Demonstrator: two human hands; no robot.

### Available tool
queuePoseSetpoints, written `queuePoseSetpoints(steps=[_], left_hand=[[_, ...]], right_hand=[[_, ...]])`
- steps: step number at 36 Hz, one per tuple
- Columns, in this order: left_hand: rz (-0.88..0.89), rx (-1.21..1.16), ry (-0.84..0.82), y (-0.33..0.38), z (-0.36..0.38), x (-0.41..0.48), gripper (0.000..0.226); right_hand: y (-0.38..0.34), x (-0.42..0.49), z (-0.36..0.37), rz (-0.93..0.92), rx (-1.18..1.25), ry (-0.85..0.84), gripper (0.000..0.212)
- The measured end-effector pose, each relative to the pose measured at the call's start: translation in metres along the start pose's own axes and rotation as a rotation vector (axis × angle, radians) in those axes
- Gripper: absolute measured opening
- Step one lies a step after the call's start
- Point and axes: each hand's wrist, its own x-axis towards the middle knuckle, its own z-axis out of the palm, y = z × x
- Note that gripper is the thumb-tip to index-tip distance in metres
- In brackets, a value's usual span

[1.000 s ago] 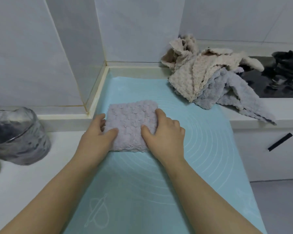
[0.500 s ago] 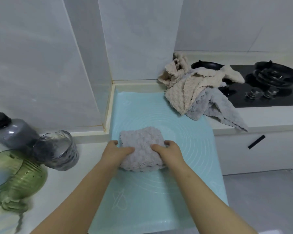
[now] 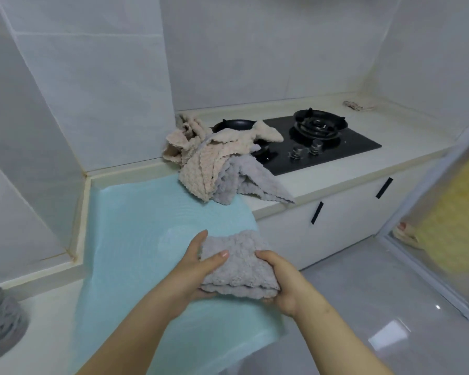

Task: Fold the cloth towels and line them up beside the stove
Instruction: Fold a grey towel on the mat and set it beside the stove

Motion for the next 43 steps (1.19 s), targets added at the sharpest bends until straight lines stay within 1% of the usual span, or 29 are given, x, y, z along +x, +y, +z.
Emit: queuePoseSetpoints(steps=[2, 4, 6, 11, 14, 18, 21, 24, 27, 31, 34, 35, 38, 39, 41, 43], left_hand=[[-0.013, 0.048, -0.107, 0.003, 0.025, 0.008, 0.063], [0.004, 0.103, -0.157, 0.006, 0.052, 0.020, 0.062], [0.047, 0.142, -0.141, 0.010, 0.081, 0.035, 0.057], [0.123, 0.197, -0.038, 0.018, 0.166, 0.079, 0.038], [0.122, 0.220, -0.010, 0.023, 0.215, 0.102, 0.030], [0.070, 0.170, 0.014, 0.033, 0.270, 0.134, 0.022], [0.017, 0.102, 0.020, 0.039, 0.292, 0.153, 0.017], [-0.044, 0.047, 0.015, 0.049, 0.321, 0.177, 0.018], [-0.075, 0.057, 0.012, 0.060, 0.344, 0.205, 0.018], [-0.036, 0.074, -0.013, 0.080, 0.370, 0.253, 0.027], [0.020, 0.095, -0.062, 0.101, 0.393, 0.293, 0.029], [0.030, 0.088, -0.070, 0.108, 0.402, 0.309, 0.028], [0.050, 0.038, -0.098, 0.132, 0.428, 0.359, 0.019], [0.059, 0.038, -0.119, 0.140, 0.436, 0.376, 0.017], [0.076, 0.064, -0.150, 0.157, 0.449, 0.410, 0.016], [0.113, 0.124, -0.139, 0.174, 0.460, 0.440, 0.012]], right_hand=[[-0.010, 0.001, -0.024, -0.016, 0.033, 0.033, 0.021], [-0.023, 0.003, -0.051, -0.038, 0.034, 0.076, 0.022], [-0.039, 0.004, -0.080, -0.054, 0.048, 0.103, 0.021], [-0.088, 0.005, -0.153, -0.090, 0.052, 0.119, 0.017], [-0.120, 0.012, -0.198, -0.122, 0.015, 0.112, 0.016], [-0.161, 0.024, -0.252, -0.174, -0.060, 0.116, 0.012], [-0.181, 0.034, -0.277, -0.186, -0.088, 0.127, 0.014], [-0.204, 0.046, -0.304, -0.196, -0.084, 0.136, 0.029], [-0.230, 0.059, -0.327, -0.208, -0.064, 0.131, 0.032], [-0.270, 0.081, -0.353, -0.236, -0.031, 0.140, 0.019], [-0.305, 0.102, -0.373, -0.274, -0.011, 0.159, 0.023], [-0.319, 0.109, -0.381, -0.290, -0.007, 0.163, 0.023], [-0.364, 0.135, -0.401, -0.315, 0.004, 0.189, 0.013], [-0.379, 0.145, -0.407, -0.315, 0.011, 0.197, 0.012], [-0.408, 0.166, -0.416, -0.313, 0.013, 0.206, 0.020], [-0.437, 0.186, -0.424, -0.321, 0.011, 0.205, 0.028]])
